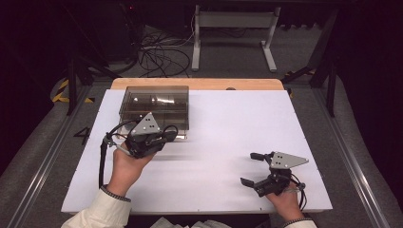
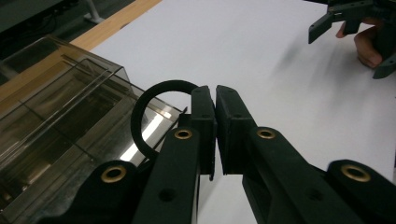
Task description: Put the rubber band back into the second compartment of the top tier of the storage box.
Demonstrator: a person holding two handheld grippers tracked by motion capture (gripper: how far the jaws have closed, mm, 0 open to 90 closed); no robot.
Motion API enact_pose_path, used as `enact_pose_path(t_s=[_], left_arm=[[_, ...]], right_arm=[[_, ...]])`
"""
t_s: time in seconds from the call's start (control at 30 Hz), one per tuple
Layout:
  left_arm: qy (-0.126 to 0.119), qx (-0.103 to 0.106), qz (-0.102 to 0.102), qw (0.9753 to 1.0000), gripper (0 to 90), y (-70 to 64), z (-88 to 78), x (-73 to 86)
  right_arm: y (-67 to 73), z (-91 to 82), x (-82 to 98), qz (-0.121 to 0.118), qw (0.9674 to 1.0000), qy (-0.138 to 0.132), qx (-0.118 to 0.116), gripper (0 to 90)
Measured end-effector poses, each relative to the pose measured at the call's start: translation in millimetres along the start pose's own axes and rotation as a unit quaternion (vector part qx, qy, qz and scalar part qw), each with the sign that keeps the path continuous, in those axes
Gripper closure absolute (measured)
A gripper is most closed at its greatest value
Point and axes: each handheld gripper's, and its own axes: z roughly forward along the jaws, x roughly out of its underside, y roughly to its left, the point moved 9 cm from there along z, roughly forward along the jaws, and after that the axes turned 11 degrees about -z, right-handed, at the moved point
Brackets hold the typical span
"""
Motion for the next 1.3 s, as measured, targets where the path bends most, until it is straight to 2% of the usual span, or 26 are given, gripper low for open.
enact_pose_path(t_s=[0.33,0.6,0.7,0.8,1.1,1.3], left_arm=[[-0.007,-0.034,-0.010,0.9993,86.1,24.9,-3.8,2.8],[-0.008,-0.047,-0.023,0.9986,86.1,39.6,-5.1,7.4],[-0.015,-0.057,-0.025,0.9979,86.1,47.4,-5.4,10.2],[-0.016,-0.059,-0.031,0.9976,86.1,52.0,-4.1,13.4],[-0.025,-0.073,-0.030,0.9966,85.8,60.7,-3.5,18.6],[-0.021,-0.068,-0.034,0.9969,85.8,67.2,-2.6,24.1]], right_arm=[[0.0,0.1,0.1,-0.001,1.0000,0.000,0.000,1.7],[0.0,0.2,0.2,-0.001,1.0000,0.001,0.000,1.7],[-0.1,0.2,0.3,-0.001,1.0000,0.001,0.000,1.7],[0.0,0.2,0.3,-0.001,1.0000,0.001,0.000,1.7],[-0.2,0.3,0.6,-0.001,1.0000,0.002,0.001,1.9],[-0.5,0.3,0.6,-0.001,1.0000,0.002,0.001,1.9]])
